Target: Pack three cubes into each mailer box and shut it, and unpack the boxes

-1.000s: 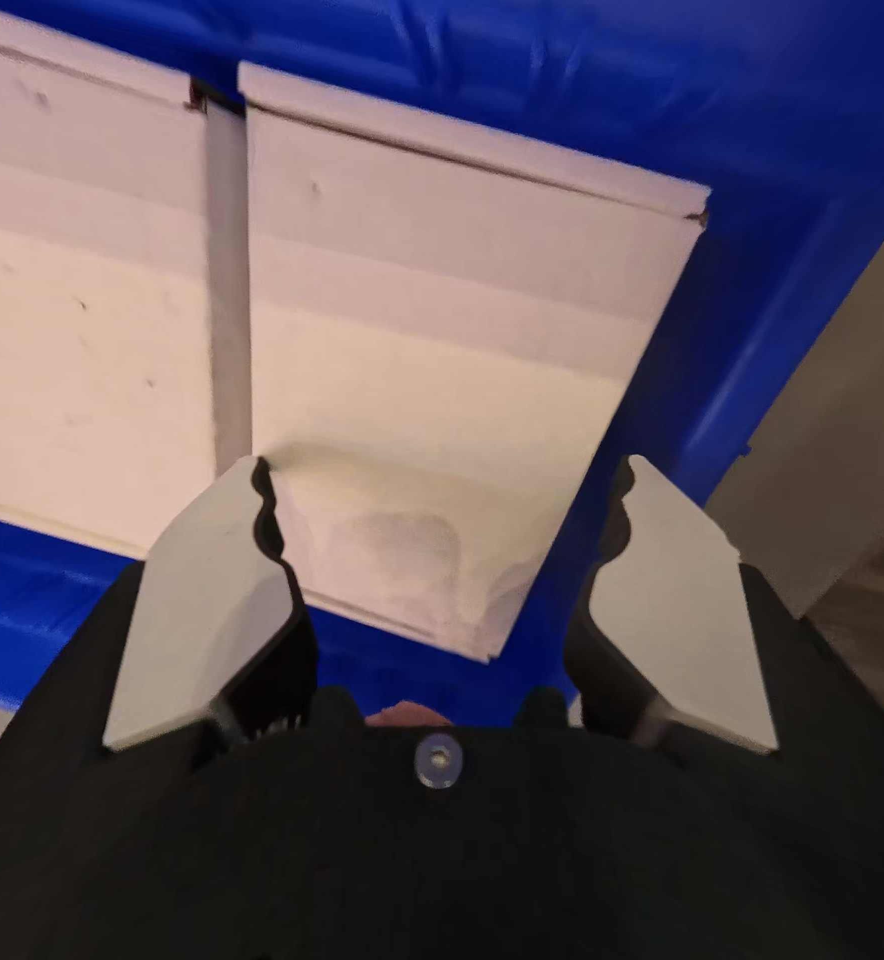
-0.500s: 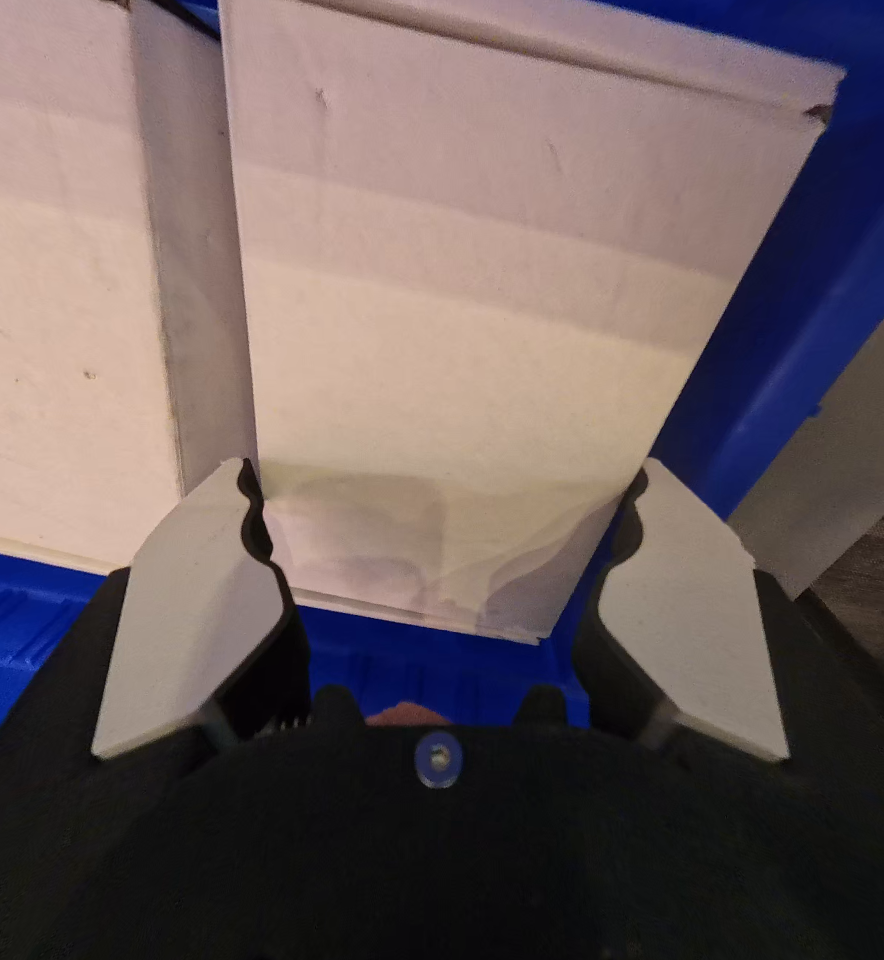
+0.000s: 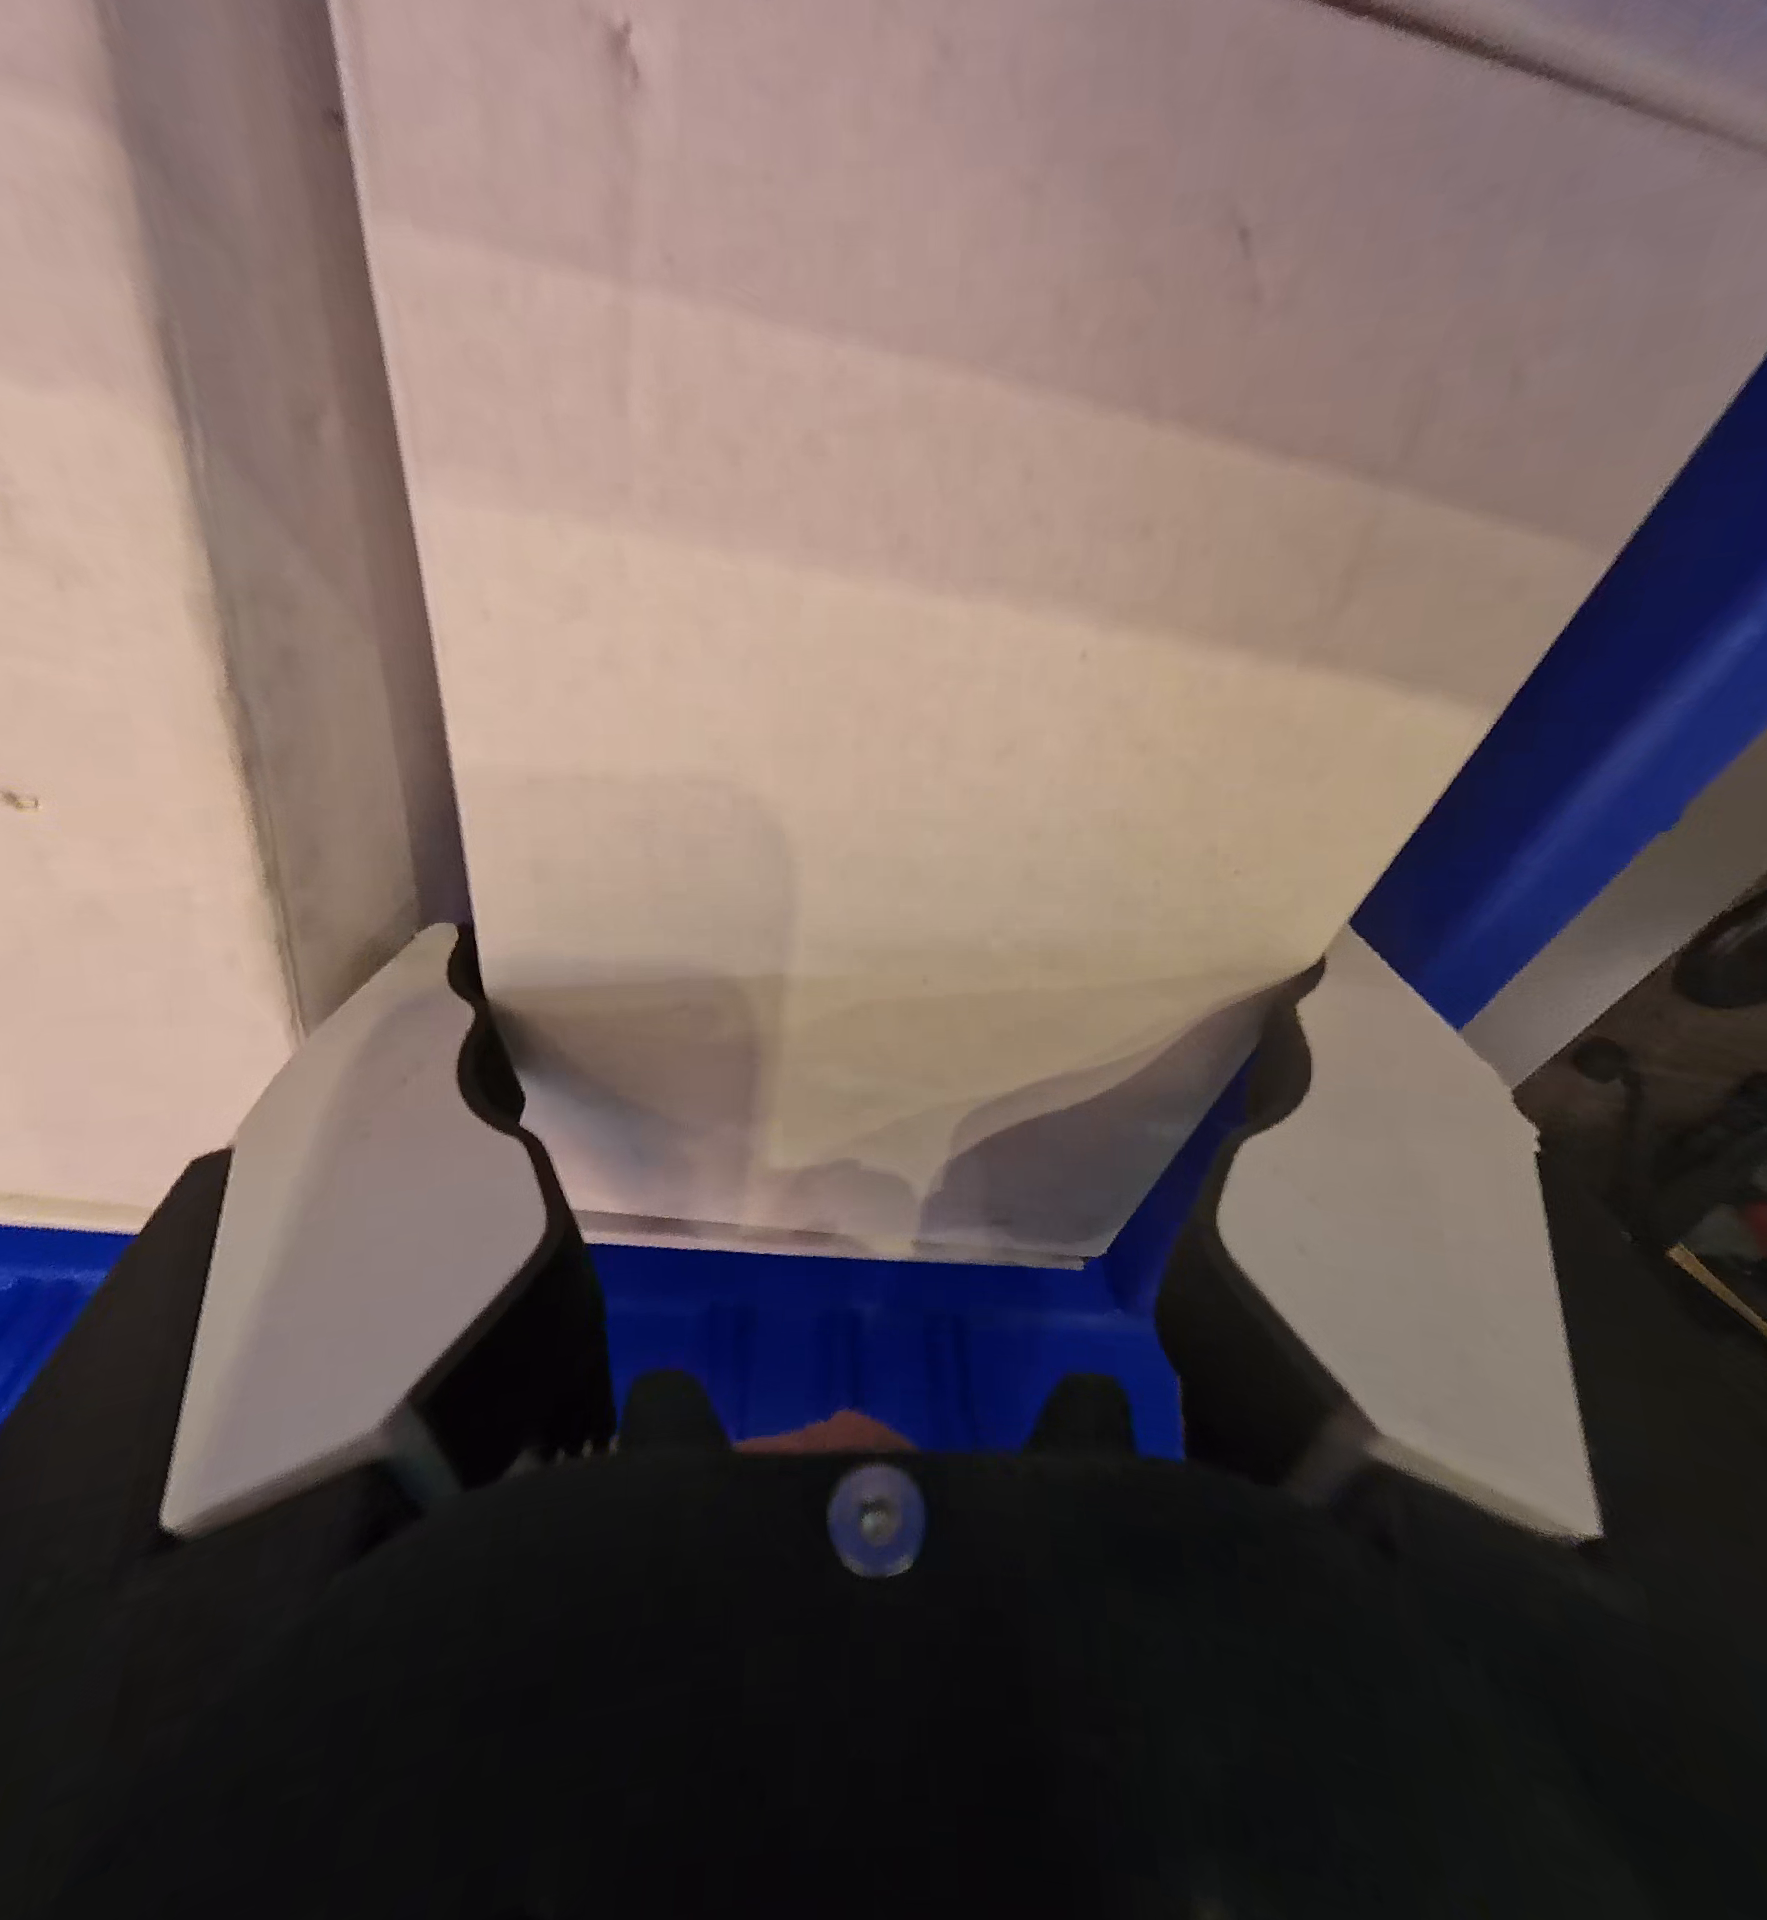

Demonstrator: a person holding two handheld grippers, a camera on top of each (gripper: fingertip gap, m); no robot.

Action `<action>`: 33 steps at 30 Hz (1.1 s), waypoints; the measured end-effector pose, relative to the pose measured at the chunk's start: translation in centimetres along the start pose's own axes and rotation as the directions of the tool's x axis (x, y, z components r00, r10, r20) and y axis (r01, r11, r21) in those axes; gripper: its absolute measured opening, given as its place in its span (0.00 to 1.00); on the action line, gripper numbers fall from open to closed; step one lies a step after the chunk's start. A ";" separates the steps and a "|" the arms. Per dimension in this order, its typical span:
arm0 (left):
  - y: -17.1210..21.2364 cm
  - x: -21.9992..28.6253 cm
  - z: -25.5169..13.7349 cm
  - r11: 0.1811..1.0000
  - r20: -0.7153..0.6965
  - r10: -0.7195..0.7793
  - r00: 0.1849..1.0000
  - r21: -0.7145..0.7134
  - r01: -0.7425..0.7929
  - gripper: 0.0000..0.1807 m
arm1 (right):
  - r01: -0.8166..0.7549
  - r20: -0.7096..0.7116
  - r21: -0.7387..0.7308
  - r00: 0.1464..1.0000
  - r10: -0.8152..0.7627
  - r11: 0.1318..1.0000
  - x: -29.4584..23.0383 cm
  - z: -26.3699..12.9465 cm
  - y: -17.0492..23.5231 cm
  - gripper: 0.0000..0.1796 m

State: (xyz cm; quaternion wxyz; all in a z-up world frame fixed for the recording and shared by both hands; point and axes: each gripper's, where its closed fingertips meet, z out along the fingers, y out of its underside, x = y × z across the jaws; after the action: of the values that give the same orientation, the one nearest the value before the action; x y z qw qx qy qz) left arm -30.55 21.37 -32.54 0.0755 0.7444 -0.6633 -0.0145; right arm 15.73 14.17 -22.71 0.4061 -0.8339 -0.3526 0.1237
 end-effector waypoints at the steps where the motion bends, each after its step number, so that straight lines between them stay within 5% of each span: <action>1: 0.0 0.0 0.0 1.000 -0.001 -0.006 1.000 0.013 0.006 0.75 | 0.000 0.002 0.001 1.000 0.000 1.000 0.0 0.0 0.0 0.35; 33: 0.0 -0.1 -9.0 0.968 0.120 -0.110 0.987 0.239 0.079 0.74 | 0.049 0.037 0.045 0.998 -0.051 0.998 -1.2 0.0 -1.5 0.37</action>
State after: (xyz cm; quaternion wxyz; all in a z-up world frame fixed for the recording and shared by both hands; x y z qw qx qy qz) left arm -29.47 22.29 -23.67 -0.0573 0.7765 -0.6274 0.0107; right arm 14.12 13.98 -21.64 0.4206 -0.8132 -0.3783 0.1370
